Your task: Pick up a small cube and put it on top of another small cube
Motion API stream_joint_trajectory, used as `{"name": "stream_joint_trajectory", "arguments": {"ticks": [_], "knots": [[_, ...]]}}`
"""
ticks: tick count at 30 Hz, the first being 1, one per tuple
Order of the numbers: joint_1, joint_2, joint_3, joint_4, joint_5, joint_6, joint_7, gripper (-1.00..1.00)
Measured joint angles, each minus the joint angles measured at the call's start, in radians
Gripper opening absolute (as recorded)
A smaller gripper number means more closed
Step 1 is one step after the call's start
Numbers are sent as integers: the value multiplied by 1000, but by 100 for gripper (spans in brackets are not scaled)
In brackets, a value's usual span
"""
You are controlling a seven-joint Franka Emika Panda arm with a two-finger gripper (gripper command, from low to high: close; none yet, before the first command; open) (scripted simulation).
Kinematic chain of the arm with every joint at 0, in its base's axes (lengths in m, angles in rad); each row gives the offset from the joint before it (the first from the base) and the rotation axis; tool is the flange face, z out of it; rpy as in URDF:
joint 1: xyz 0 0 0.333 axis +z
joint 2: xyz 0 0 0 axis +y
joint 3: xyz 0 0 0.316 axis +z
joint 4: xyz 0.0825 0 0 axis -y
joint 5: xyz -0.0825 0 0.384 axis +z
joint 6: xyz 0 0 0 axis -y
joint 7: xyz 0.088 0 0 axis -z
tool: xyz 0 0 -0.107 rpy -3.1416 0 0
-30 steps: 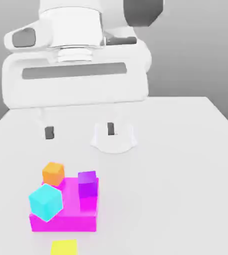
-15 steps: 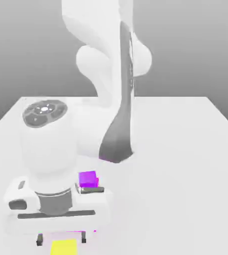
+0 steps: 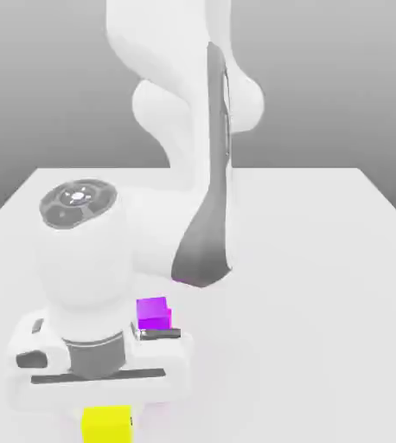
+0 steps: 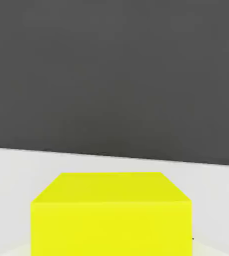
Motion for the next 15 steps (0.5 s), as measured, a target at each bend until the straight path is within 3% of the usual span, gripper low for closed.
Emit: {"name": "stream_joint_trajectory", "arguments": {"ticks": [6, 15], "knots": [[-25, -206, -58, -145, -40, -53, 69, -100], [-163, -540, -78, -391, -219, -126, 273, -100]]}}
